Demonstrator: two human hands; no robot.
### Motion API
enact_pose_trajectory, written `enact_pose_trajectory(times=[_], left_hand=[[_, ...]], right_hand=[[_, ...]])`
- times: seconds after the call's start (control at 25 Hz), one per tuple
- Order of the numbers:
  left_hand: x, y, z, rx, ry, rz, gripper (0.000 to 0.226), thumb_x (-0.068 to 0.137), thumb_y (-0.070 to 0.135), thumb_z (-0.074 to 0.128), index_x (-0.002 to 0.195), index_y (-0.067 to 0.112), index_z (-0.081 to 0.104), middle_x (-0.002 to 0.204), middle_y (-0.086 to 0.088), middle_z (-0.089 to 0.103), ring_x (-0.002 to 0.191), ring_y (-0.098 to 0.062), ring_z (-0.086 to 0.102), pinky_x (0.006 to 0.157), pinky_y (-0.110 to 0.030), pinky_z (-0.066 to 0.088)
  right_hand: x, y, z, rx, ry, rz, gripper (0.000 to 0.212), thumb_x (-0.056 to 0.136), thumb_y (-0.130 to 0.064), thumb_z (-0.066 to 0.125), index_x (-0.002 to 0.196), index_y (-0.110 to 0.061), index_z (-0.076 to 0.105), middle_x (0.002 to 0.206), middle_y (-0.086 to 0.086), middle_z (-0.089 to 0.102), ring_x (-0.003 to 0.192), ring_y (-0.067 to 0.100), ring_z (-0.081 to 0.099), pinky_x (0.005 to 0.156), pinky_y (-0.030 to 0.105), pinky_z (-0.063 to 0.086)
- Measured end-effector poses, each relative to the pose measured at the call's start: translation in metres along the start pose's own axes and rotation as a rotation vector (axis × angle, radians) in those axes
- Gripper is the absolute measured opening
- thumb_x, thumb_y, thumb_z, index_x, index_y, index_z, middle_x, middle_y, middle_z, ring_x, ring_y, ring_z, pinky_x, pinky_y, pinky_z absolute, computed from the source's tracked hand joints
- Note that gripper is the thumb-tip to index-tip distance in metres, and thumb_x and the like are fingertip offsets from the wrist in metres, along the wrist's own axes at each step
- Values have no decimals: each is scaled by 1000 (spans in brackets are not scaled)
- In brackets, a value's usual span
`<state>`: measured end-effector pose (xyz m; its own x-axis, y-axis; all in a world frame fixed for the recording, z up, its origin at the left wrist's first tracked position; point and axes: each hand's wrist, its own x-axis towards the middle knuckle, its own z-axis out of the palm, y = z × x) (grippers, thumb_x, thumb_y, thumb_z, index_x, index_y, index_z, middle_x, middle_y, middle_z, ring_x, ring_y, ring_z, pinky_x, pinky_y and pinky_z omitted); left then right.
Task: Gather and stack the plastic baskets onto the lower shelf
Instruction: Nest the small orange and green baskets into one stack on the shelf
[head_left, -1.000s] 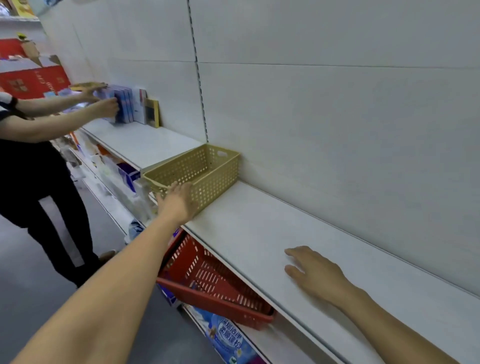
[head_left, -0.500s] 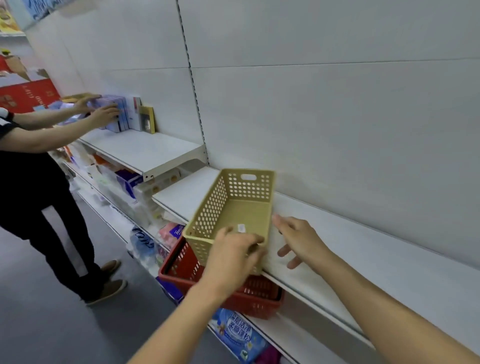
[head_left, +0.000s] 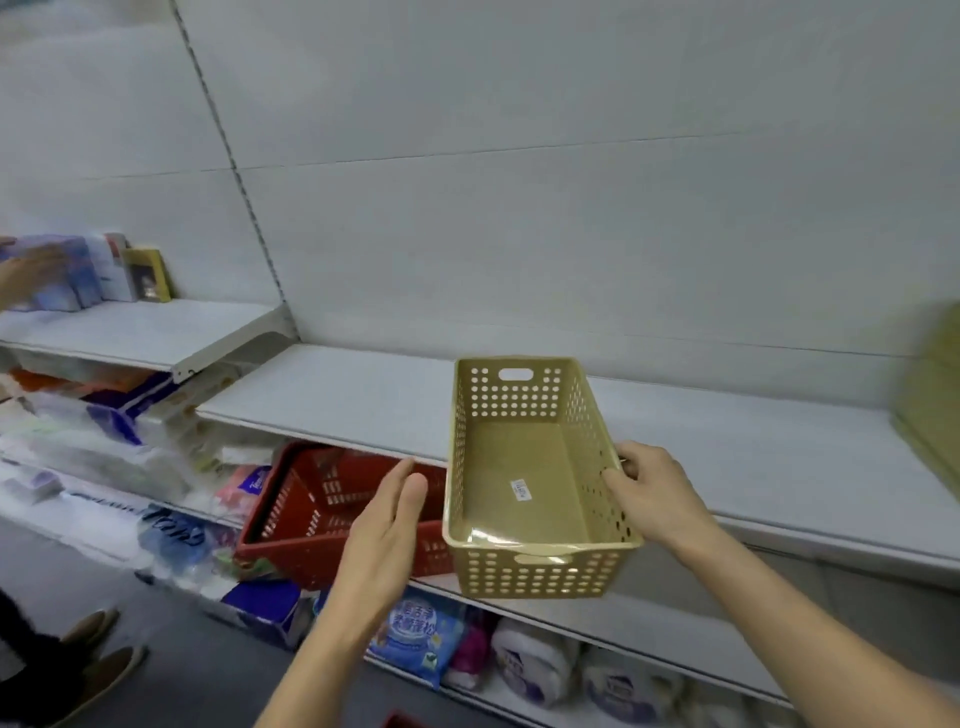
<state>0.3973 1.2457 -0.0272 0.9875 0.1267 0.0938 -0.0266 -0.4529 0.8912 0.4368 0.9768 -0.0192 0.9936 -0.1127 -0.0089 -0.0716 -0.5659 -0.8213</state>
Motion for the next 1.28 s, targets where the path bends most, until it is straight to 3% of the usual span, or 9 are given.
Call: enact_pose_trajectory(times=[0.12,0.24,0.4,0.52,0.72,0.88,1.04,1.16,1.28], left_hand=[[-16,28,39,-107,-128,66,79,80,78,34,143,32,46,143,11,55,131,-2,48,116,-35,32],[-29,72,89,-175,-209,206,71,85,73,29,138,32,52,135,17,60,124,6,51,112,-32,38],[-45,132,167,-243,-322,231,70,83,75,25,134,35,54,126,15,65,112,5,59,106,-41,44],[-66,183,232,-276,-373,288,70,83,75,25,135,36,52,123,16,65,111,4,60,106,-42,44],[-103,260,338,-355,-371,304,64,91,70,32,145,37,39,144,12,51,128,-4,52,112,-43,38],[-114,292,401,-379,-315,257,61,93,69,30,148,43,30,154,13,40,139,-8,40,116,-44,33],[-117,307,431,-389,-255,184,76,84,80,28,151,44,22,158,13,31,142,-10,36,118,-46,29],[-117,316,442,-388,-266,176,83,81,78,35,153,41,16,159,11,28,139,-8,37,116,-41,30],[-117,322,454,-341,-309,182,73,92,59,43,155,36,13,153,15,32,127,-1,40,99,-21,32]], right_hand=[[-30,14,-56,43,126,-43,19,87,-19,52,90,-26,69,83,-6,73,81,19,68,78,44,56],[-55,28,-119,104,271,-89,18,86,-24,53,92,-29,70,82,-8,75,81,16,70,77,44,57],[-87,45,-223,126,476,-184,24,90,-12,56,83,-31,67,80,6,75,74,24,68,69,40,54],[-106,61,-306,74,599,-259,26,94,-11,55,96,-36,62,86,-12,70,84,16,70,79,47,58],[-95,124,-421,15,802,-256,29,89,-25,52,116,-30,63,96,-11,73,86,16,70,79,52,57],[-67,167,-471,-36,756,-229,30,88,-31,46,115,-35,59,97,-10,73,84,20,68,76,51,56],[-40,190,-494,-66,616,-130,14,90,-24,45,90,-24,58,80,-2,70,71,26,66,66,44,55],[-30,200,-509,-156,567,-16,19,89,-22,46,71,-20,52,66,-1,58,66,28,57,58,34,42],[-27,205,-518,-248,412,36,20,86,-26,47,87,-19,66,87,-2,69,89,28,66,75,39,52]])
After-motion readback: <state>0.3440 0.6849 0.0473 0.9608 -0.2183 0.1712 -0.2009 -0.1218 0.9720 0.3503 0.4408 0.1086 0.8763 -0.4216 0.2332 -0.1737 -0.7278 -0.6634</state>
